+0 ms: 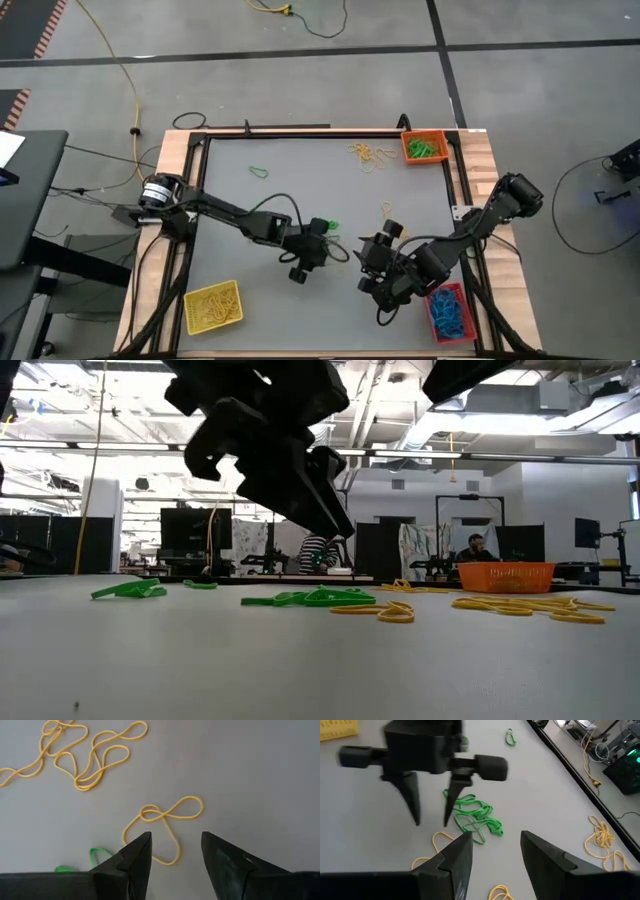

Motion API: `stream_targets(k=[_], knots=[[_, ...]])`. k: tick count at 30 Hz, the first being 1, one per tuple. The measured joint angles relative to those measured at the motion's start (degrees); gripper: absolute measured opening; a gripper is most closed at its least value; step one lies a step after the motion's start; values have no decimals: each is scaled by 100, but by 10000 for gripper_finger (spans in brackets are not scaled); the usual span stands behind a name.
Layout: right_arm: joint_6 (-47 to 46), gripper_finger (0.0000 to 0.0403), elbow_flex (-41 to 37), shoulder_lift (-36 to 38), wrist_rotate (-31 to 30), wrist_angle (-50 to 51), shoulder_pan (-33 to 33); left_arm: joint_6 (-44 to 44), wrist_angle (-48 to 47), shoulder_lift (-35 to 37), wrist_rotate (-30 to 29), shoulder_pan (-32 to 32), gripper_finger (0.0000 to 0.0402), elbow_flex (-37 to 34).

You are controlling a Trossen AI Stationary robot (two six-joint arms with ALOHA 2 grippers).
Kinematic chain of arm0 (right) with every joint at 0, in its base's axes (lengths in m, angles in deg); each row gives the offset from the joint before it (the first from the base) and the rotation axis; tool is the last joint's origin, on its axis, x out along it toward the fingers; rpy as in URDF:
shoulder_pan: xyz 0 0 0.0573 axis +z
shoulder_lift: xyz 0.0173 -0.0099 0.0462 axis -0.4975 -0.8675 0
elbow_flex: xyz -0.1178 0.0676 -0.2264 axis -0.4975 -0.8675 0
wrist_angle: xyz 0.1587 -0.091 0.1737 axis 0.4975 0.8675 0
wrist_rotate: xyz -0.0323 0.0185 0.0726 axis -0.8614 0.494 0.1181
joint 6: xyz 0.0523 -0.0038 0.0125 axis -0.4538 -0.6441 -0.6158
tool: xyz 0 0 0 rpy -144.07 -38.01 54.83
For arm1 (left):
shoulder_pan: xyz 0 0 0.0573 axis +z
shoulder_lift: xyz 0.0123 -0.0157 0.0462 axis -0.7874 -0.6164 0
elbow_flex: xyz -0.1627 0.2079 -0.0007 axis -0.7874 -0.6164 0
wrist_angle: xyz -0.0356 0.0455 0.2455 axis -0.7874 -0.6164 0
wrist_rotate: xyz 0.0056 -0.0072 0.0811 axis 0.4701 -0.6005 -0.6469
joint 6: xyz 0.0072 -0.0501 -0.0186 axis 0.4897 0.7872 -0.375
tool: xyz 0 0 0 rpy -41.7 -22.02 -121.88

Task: Sort rubber bands into baskets
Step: Put the yellow rubber band into the yellow bin

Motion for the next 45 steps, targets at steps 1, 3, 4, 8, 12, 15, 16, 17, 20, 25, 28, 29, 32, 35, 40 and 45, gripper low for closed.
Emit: stream_targets(k=[1,3,4,8,12,15,16,17,20,25,28,29,32,35,40,45], knots=[[0,196,0,0,8,7,5,-58,5,0,28,50,163,0],[-21,196,2,0,14,74,33,-165,41,0,113,153,163,0],[-20,196,2,0,14,104,39,-213,57,0,194,210,163,0],[-20,196,0,0,29,146,74,-346,120,-22,523,407,163,1],[-60,196,0,0,36,142,72,-360,212,-289,1055,514,163,2],[-206,196,0,2,109,172,72,-453,358,-593,1238,469,163,2],[-216,196,0,2,150,176,72,-509,448,-687,1228,440,163,2],[-230,196,0,2,216,171,70,-560,548,-784,1228,422,163,2],[-285,196,0,2,313,123,87,-598,810,-1007,1309,379,163,2],[-388,196,0,2,313,173,121,-550,1098,-1378,1462,383,150,112],[-506,196,0,4,313,190,135,-486,1094,-1553,1425,415,105,206],[-518,196,0,4,313,193,134,-469,1080,-1565,1431,425,81,221],[-540,196,0,4,313,186,145,-434,1091,-1572,1421,463,16,238],[-581,196,0,4,313,183,151,-375,1094,-1463,1304,475,4,233],[-589,196,0,4,335,161,153,-432,774,-1207,961,473,0,222],[-638,196,0,4,356,159,174,-529,427,-807,672,487,0,216]])
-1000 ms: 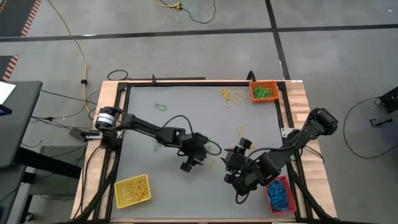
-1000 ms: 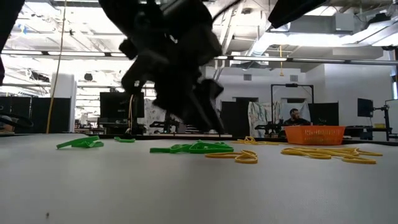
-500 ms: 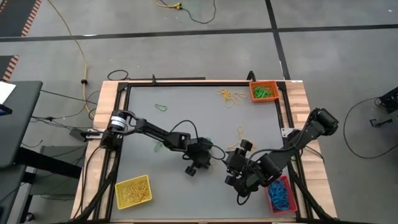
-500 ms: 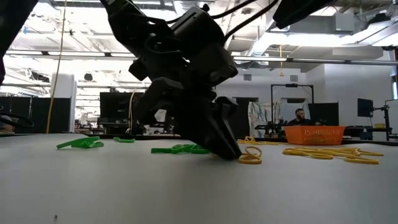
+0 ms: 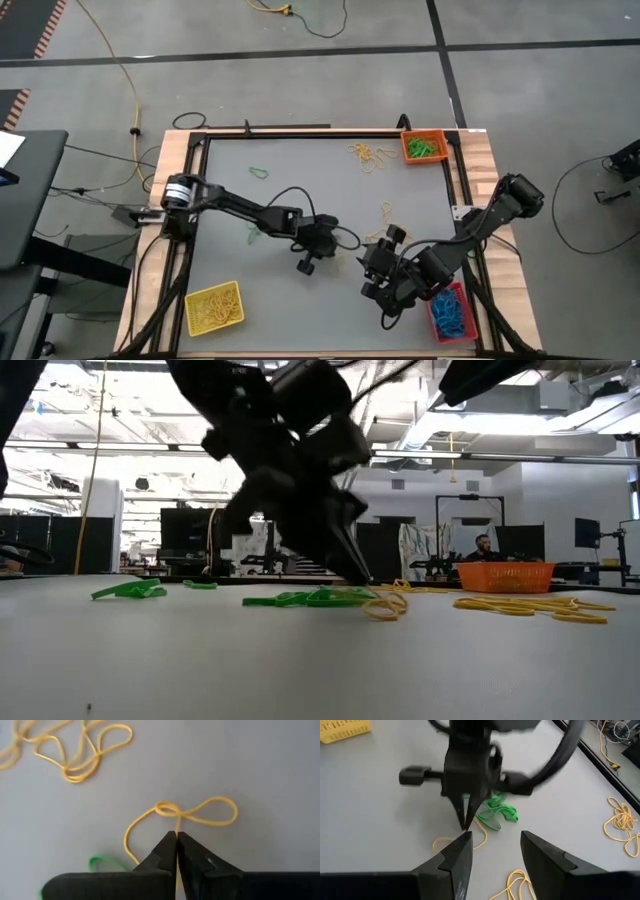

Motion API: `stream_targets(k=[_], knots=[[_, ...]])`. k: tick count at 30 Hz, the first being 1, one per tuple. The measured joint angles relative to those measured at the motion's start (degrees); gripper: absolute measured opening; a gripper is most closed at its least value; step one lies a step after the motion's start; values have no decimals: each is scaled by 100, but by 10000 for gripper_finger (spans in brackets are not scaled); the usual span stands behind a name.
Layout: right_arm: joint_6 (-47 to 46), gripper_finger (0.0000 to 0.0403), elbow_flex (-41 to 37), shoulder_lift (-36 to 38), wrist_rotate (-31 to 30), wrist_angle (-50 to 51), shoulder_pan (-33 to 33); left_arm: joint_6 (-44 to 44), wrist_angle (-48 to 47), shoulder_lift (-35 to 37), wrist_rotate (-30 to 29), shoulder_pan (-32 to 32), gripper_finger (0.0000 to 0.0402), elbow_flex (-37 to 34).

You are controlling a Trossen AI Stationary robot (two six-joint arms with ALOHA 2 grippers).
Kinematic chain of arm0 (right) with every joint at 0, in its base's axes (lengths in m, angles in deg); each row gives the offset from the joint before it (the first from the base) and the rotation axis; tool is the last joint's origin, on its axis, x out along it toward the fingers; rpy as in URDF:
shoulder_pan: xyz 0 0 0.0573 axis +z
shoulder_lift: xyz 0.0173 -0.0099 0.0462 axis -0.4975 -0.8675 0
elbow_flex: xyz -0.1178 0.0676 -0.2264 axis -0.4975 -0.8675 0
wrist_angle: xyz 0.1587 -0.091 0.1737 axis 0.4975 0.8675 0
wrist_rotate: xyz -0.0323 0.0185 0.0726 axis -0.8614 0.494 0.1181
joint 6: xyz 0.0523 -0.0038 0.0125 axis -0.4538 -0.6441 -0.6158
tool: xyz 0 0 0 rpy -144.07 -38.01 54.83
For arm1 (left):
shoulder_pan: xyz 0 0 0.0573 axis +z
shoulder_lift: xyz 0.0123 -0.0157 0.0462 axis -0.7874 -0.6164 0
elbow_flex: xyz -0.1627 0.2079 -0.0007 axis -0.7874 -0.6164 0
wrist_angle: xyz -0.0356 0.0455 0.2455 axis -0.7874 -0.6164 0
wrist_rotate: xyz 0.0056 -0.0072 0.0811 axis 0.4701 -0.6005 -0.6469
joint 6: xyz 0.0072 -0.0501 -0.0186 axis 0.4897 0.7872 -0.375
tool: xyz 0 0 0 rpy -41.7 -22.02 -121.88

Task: Sort rubber bands into baskets
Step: Put the yellow rubber band into the yellow bin

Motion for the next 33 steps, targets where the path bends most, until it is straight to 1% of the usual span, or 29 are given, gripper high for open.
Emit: stream_targets(k=[5,11,15,18,20,25,28,33], knots=[[0,196,0,0,3,-5,19,23,-337,251,35,-19,0,4],[-23,196,0,0,1,-13,17,22,-559,215,25,-59,0,-3],[-26,196,0,0,3,-36,17,19,-697,242,-421,-202,0,4],[-26,196,0,0,1,-46,17,27,-1020,345,-501,-287,0,122],[-14,196,0,0,-3,-44,17,42,-1358,458,-565,-372,0,229],[109,196,0,0,-39,-42,-3,48,-2230,839,-988,-692,0,521],[153,196,0,0,-44,-40,-10,158,-2786,1188,-1258,-884,0,710],[175,196,0,0,-45,-12,-40,539,-3712,1821,-1483,-1262,0,964]])
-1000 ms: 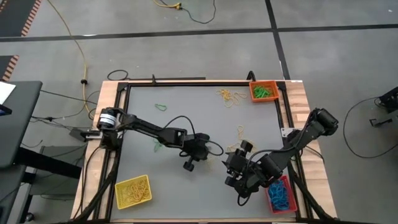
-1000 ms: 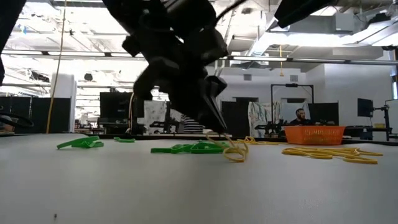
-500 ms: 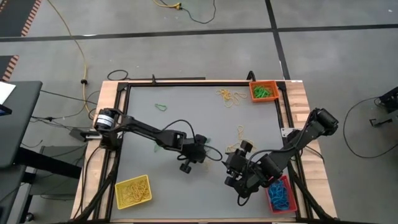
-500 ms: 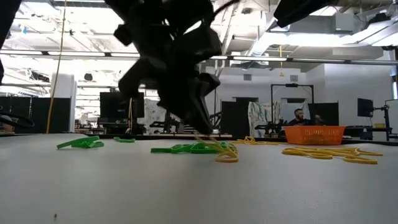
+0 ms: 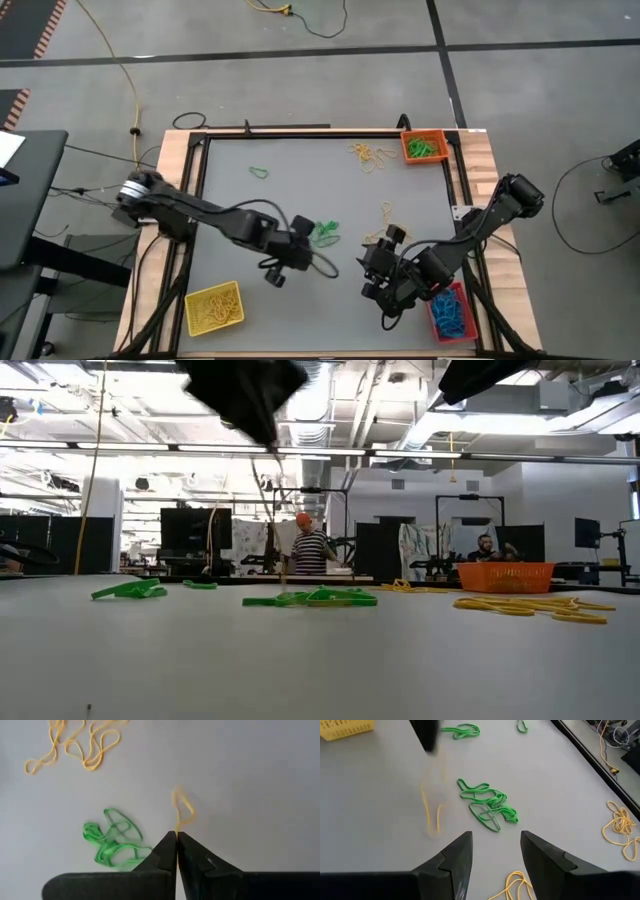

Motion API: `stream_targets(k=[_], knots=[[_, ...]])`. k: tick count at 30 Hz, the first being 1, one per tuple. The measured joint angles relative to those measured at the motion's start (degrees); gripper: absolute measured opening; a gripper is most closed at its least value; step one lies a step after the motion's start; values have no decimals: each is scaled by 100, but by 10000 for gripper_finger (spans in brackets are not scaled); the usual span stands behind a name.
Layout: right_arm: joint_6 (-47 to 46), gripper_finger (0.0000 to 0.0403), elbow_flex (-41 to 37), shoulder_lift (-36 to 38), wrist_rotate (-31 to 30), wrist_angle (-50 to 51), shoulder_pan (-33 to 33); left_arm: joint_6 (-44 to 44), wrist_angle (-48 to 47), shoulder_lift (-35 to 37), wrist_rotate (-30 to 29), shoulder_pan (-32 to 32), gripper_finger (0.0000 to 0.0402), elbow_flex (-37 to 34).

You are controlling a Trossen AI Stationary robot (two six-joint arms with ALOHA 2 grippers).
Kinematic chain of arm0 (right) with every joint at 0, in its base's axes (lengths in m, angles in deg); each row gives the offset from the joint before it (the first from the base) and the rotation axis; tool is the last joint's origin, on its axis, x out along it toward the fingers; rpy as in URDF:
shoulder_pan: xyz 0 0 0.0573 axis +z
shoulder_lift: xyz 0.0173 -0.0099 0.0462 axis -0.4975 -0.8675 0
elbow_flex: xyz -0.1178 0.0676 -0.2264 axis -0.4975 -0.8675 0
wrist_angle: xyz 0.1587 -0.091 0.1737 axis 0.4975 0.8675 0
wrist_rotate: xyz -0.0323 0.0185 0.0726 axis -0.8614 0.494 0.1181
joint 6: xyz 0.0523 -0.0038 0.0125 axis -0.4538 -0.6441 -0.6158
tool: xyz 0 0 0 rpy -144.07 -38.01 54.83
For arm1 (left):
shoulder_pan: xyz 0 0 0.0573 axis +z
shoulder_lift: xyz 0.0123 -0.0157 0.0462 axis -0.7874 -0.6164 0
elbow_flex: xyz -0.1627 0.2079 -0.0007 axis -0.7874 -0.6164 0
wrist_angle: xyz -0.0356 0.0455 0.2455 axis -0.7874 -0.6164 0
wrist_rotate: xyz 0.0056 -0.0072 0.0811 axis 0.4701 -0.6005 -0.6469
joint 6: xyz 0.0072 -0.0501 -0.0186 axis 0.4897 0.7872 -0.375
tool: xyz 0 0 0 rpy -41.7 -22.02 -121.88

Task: Sort rubber bands into baskets
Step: Put the yellow rubber band into the yellow bin

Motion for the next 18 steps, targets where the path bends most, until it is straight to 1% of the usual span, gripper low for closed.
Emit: stream_targets(k=[8,13,18], knots=[[145,196,0,0,-9,5,-82,1002,-1064,1173,-11,-645,0,85],[155,196,0,0,-9,-1,-170,1863,-1608,1826,51,-1046,0,85],[163,196,0,0,-7,8,-229,2874,-2341,2243,52,-1448,0,83]])
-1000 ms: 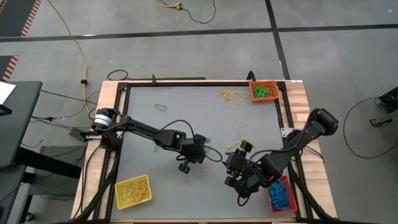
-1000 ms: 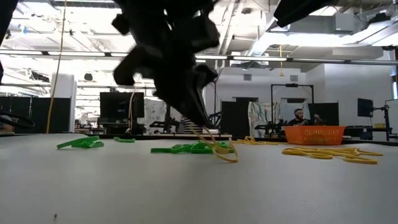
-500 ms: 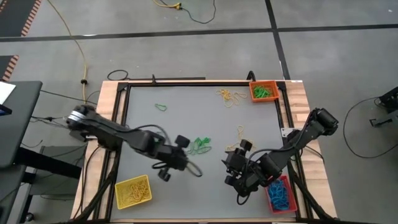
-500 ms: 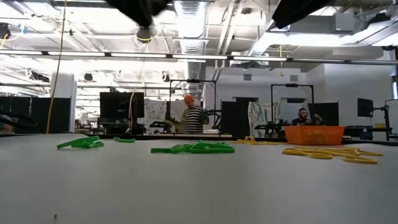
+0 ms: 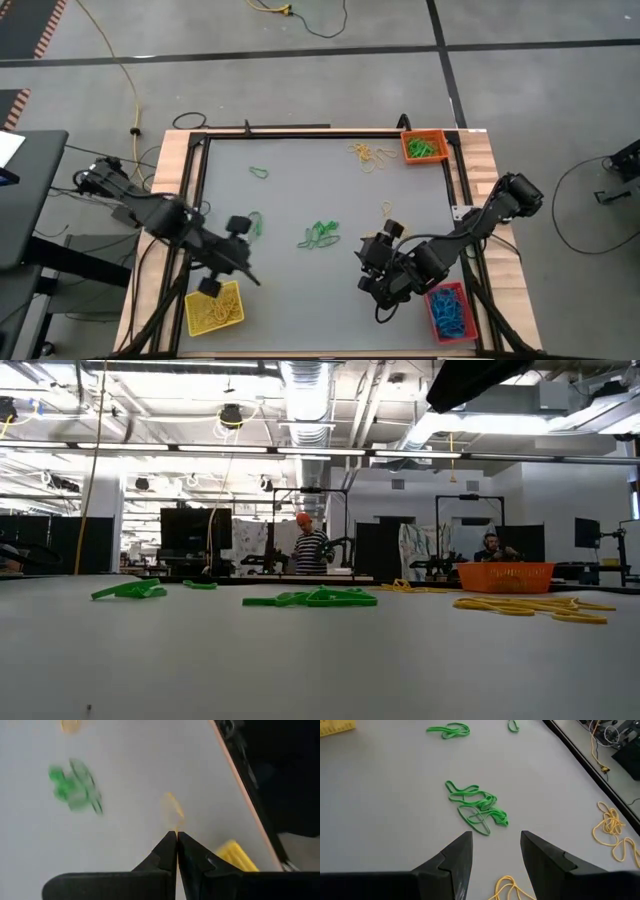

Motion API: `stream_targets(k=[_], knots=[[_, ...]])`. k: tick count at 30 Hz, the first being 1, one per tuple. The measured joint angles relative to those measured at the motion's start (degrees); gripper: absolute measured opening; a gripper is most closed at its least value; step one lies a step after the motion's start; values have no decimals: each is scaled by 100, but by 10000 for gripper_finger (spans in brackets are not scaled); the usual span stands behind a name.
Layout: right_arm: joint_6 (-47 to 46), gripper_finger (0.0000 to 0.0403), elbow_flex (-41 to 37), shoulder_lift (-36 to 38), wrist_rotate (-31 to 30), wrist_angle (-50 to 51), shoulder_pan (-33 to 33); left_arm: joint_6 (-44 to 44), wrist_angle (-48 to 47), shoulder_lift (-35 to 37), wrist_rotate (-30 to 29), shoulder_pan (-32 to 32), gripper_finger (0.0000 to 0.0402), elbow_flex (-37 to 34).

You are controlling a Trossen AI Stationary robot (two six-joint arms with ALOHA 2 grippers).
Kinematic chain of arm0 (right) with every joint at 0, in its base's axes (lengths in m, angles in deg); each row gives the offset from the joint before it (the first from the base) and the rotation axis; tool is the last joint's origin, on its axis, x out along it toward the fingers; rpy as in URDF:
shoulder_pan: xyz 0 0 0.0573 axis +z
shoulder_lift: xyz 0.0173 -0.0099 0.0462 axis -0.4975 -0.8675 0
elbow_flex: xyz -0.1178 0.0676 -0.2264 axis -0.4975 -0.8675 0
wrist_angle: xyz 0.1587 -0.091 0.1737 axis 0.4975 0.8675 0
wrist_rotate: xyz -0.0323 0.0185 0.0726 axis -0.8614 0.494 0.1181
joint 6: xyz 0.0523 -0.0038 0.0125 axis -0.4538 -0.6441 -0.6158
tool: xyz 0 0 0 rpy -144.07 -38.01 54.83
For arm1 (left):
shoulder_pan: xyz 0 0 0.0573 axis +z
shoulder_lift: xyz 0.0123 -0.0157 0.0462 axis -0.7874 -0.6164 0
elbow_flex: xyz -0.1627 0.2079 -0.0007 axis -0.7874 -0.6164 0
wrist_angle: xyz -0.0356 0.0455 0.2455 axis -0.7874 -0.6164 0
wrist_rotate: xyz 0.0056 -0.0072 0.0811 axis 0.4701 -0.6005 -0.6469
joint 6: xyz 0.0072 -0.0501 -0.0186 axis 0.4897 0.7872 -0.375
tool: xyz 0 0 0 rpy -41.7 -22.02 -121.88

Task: Sort rubber bands into baskets
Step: Put the yellow rubber band into the yellow bin

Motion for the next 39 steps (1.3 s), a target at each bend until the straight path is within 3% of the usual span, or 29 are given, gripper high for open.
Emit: stream_targets(k=[7,19,39], knots=[[110,196,0,0,1,-11,2,1276,-745,107,-1,-576,0,-15],[153,196,0,0,0,59,2,2861,-970,106,168,-1398,0,-487],[240,196,0,0,-15,47,-82,3717,73,106,537,-2048,0,-1082]])
